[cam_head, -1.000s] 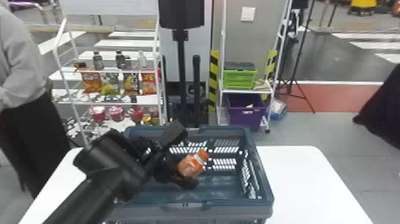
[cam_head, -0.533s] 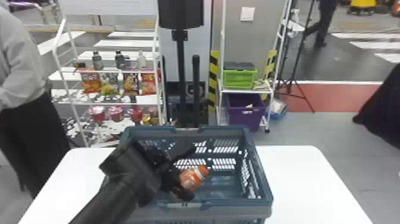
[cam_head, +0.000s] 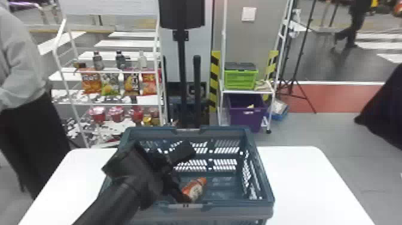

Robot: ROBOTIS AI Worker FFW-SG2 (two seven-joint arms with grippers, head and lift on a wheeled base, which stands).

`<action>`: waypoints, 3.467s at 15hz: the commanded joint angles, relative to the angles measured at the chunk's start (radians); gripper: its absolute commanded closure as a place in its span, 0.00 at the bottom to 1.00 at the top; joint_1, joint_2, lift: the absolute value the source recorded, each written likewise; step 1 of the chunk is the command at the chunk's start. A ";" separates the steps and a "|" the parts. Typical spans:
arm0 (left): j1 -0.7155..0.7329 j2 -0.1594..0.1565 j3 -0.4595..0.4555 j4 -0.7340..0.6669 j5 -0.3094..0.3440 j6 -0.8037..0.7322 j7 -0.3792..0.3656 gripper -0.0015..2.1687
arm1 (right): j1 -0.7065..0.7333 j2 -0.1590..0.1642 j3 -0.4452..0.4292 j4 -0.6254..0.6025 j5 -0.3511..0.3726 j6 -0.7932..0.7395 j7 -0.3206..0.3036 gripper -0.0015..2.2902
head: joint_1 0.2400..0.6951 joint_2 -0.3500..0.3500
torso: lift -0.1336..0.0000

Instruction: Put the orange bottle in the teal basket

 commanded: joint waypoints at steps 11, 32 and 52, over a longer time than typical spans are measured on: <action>0.246 -0.030 0.380 -0.623 0.085 0.184 0.026 0.07 | 0.029 0.003 -0.003 -0.024 0.011 0.000 -0.001 0.06 | 0.57 0.50 | 1.00; 1.372 -0.082 0.822 -1.226 0.612 -0.684 0.443 0.07 | 0.000 -0.043 0.052 -0.055 0.028 -0.006 0.001 0.06 | 0.57 0.50 | 1.00; 1.489 -0.082 0.672 -1.175 0.582 -0.847 0.669 0.06 | -0.018 -0.074 0.100 -0.043 0.012 -0.037 0.002 0.06 | 0.57 0.50 | 1.00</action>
